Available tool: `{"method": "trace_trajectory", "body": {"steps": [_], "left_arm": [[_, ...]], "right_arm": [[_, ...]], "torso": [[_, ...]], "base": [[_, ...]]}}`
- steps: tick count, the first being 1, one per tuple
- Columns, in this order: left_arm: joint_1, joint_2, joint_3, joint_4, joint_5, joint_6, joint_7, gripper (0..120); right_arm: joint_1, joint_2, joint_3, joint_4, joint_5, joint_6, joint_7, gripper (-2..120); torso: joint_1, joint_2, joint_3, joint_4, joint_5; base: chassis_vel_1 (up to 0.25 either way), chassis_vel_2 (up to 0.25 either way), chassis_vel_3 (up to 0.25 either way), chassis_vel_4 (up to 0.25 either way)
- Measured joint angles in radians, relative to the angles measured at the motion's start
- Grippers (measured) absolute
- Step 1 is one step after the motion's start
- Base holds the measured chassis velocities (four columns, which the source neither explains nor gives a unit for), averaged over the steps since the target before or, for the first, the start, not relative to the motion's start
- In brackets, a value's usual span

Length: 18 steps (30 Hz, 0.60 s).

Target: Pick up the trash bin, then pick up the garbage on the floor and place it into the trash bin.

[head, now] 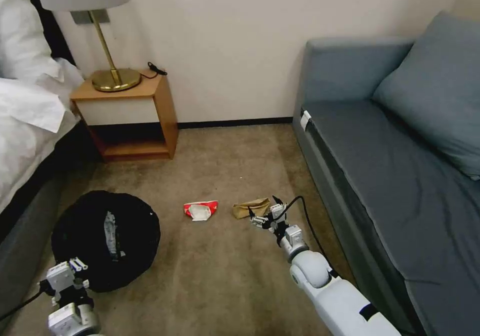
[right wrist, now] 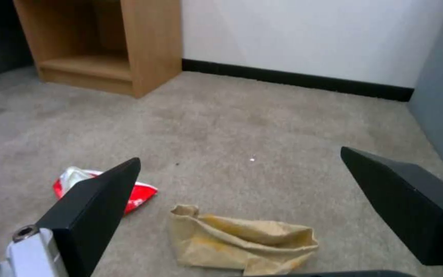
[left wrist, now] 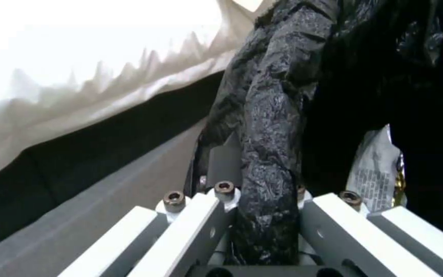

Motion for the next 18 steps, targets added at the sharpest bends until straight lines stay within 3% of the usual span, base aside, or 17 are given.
{"method": "trace_trajectory", "body": {"steps": [18], "left_arm": [[0.003, 0.001, 0.001, 0.007, 0.001, -0.009, 0.0, 3]], "right_arm": [[-0.019, 0.009, 0.005, -0.002, -0.023, 0.008, -0.002, 100]], "torso": [[0.0, 0.0, 0.0, 0.0, 0.0]], "base": [[-0.107, 0.108, 0.104, -0.106]]}}
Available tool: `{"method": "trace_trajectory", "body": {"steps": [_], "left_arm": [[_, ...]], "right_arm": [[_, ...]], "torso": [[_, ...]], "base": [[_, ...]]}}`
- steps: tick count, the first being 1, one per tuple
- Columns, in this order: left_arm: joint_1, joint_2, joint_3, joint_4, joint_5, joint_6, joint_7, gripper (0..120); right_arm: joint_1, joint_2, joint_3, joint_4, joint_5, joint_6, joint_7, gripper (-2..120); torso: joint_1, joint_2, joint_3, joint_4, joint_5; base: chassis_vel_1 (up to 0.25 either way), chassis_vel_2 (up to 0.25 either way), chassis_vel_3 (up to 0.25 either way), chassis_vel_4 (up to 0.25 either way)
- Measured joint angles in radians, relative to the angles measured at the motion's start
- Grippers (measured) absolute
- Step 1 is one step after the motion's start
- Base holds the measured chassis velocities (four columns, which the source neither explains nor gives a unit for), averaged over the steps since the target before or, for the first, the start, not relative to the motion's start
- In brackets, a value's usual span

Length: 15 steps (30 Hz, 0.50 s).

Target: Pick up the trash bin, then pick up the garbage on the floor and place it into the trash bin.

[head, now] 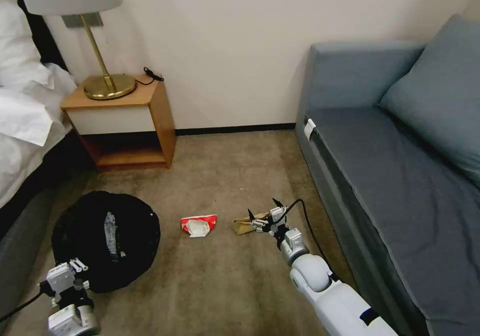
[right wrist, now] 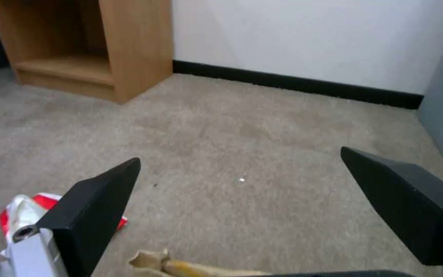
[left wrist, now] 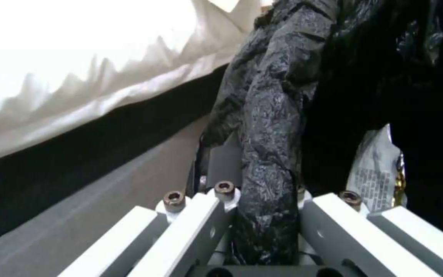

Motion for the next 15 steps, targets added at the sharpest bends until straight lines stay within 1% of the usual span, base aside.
{"method": "trace_trajectory", "body": {"steps": [7, 15], "left_arm": [[-0.001, 0.001, -0.001, 0.002, 0.0, -0.001, 0.0, 3], [-0.003, 0.004, -0.003, 0.006, -0.002, -0.002, 0.0, 3]], "right_arm": [[-0.002, 0.007, -0.001, -0.004, -0.006, 0.002, -0.002, 100], [-0.003, 0.012, -0.006, -0.016, -0.022, 0.008, -0.005, 100]], "torso": [[0.0, 0.0, 0.0, 0.0, 0.0001], [0.0, 0.0, 0.0, -0.0001, 0.0]], "base": [[-0.101, 0.107, 0.116, -0.108], [-0.103, 0.109, 0.085, -0.107]]}}
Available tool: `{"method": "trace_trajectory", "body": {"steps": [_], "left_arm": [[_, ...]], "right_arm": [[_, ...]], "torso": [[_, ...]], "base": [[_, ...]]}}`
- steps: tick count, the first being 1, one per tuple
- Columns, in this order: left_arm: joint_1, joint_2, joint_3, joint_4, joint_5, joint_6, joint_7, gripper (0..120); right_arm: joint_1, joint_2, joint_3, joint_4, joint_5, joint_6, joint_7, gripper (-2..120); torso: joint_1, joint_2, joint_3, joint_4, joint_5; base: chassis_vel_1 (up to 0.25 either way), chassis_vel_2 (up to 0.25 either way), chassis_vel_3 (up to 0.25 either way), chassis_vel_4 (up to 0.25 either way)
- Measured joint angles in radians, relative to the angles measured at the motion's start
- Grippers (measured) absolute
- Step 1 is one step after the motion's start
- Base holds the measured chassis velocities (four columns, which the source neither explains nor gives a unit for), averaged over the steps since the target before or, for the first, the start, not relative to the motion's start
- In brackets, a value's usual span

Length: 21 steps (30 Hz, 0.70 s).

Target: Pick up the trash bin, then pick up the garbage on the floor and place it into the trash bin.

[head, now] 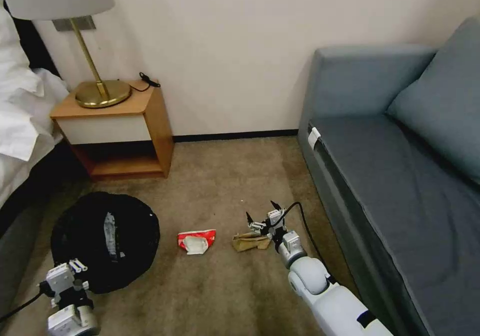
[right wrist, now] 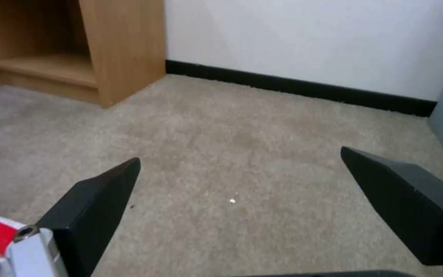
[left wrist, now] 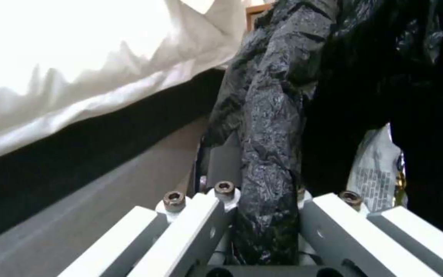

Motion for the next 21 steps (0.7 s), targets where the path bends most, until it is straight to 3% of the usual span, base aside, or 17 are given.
{"method": "trace_trajectory", "body": {"steps": [21], "left_arm": [[0.002, 0.01, -0.009, 0.007, -0.008, -0.002, -0.001, 3]], "right_arm": [[0.022, 0.02, -0.033, -0.033, -0.018, 0.023, -0.001, 100]], "torso": [[0.0, 0.0, 0.0, 0.0, 0.0]], "base": [[-0.107, 0.105, 0.104, -0.107]]}}
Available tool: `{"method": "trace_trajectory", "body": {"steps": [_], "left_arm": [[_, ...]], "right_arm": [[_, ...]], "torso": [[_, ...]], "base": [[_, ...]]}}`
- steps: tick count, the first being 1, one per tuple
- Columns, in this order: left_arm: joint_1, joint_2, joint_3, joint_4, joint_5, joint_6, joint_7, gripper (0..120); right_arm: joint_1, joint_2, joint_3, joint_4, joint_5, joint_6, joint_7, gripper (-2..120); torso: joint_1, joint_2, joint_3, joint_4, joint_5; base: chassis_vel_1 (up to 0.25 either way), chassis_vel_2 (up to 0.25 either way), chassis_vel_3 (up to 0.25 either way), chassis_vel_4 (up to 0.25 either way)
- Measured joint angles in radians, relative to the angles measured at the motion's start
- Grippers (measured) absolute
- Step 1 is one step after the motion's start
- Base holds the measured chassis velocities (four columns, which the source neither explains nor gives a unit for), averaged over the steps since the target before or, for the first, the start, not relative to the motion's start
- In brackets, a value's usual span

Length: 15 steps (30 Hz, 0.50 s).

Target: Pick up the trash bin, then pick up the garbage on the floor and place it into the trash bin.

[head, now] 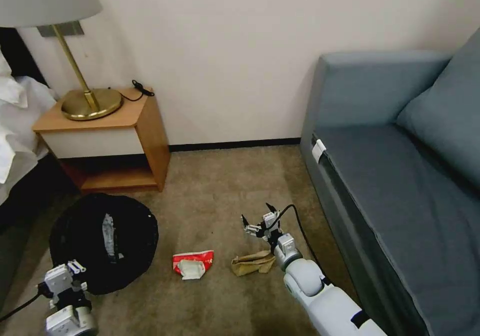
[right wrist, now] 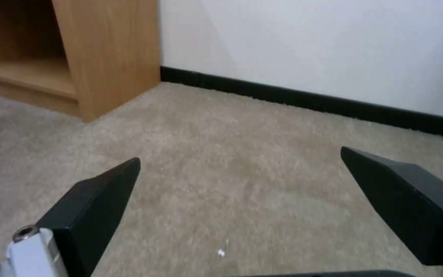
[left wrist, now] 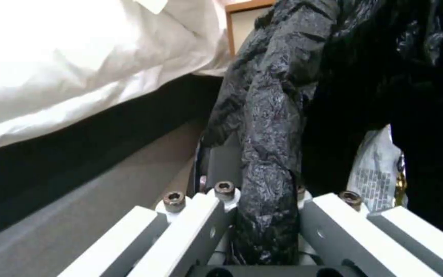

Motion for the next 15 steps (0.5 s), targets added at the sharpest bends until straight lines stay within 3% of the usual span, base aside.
{"method": "trace_trajectory", "body": {"steps": [4, 15], "left_arm": [[-0.001, 0.005, -0.002, 0.006, -0.001, 0.0, 0.0, 3], [0.004, 0.014, -0.01, 0.008, -0.007, 0.005, 0.0, 3]], "right_arm": [[0.032, -0.009, -0.03, -0.012, 0.001, 0.001, 0.0, 100], [0.241, -0.052, -0.192, -0.081, 0.104, -0.015, -0.068, 100]], "torso": [[0.0, 0.0, 0.0, 0.0, 0.0001], [0.0, 0.0, 0.0, 0.0001, 0.0]], "base": [[-0.078, 0.058, 0.036, -0.057], [0.0, 0.0, 0.0, 0.0]]}}
